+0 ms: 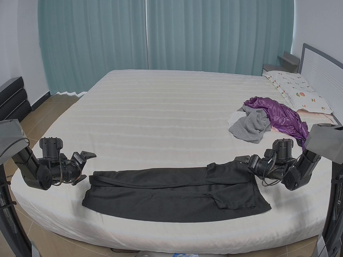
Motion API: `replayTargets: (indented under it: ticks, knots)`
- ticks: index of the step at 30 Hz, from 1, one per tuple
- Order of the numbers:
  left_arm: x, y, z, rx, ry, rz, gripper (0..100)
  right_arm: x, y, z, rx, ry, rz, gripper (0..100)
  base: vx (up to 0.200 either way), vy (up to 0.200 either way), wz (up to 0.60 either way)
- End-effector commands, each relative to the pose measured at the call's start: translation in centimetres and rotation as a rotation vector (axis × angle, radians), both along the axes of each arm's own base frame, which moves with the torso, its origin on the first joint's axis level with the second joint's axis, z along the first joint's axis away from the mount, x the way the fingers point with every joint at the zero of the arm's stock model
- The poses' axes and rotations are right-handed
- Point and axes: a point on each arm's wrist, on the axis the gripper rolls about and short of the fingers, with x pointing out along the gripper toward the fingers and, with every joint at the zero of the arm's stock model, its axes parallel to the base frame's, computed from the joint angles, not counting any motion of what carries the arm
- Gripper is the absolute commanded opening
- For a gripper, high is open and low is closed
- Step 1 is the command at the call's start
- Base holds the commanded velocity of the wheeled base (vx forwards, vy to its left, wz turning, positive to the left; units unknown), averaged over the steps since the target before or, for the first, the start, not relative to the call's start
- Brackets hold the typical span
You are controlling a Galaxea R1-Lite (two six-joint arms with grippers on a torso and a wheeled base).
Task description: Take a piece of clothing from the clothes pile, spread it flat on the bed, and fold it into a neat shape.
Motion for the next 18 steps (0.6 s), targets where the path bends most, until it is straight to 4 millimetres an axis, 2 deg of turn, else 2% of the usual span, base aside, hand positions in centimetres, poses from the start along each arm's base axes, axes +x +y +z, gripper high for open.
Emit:
replayTargets:
  ticks: [1,3,9,16,17,18]
  knots:
    - [0.1,0.1,-0.2,-0.001,0.004,0.003,100,0.1,0.0,-2.2,-0.010,0.055,0.009,0,0.000,0.000,0.00]
    - [0.1,0.1,-0.2,-0.002,0.005,0.004,100,0.1,-0.1,-2.6,-0.012,0.056,0.007,0,0.000,0.000,0.00]
    - [0.1,0.0,-0.2,0.007,0.002,0.002,100,-0.1,-0.6,-2.0,0.001,0.051,-0.010,0,0.000,0.000,0.00]
    - [1.3,0.0,-0.3,0.021,-0.038,0.005,100,-1.5,-1.0,-2.2,0.007,0.078,-0.022,0,0.000,0.000,0.00]
    - [1.6,0.0,-0.6,0.022,-0.038,0.005,100,-1.6,-1.0,-2.3,0.010,0.079,-0.023,100,0.000,0.000,0.00]
    - [2.2,-0.1,-0.8,0.026,-0.041,0.003,100,-1.5,-1.1,-2.4,0.011,0.082,-0.025,100,0.000,0.000,0.00]
